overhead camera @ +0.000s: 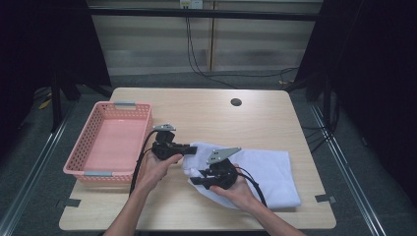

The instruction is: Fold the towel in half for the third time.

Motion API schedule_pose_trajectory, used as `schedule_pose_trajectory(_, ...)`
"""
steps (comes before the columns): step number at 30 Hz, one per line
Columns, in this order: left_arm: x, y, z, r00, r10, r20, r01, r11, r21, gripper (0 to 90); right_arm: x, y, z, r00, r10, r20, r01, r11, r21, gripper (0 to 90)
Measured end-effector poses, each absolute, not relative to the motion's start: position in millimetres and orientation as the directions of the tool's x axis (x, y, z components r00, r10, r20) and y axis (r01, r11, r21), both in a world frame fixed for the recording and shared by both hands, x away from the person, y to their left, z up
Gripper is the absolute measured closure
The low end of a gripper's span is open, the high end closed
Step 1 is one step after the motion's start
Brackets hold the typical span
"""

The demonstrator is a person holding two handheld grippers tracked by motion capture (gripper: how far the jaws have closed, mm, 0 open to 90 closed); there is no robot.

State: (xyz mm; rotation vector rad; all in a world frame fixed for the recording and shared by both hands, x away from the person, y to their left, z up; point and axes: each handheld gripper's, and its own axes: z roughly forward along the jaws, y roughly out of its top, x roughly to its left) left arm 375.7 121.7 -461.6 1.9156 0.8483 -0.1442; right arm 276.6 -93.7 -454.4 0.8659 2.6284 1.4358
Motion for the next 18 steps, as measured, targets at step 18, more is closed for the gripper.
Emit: schedule_pose_trajectory(18, 370, 141, -407, 0.758, 0.54, -0.366, 0.56, -0.251, 0.79, 77.6, 280, -70, -412, -0.861, 0.459, 0.219, 0.41, 0.37, 0.834, 72.9)
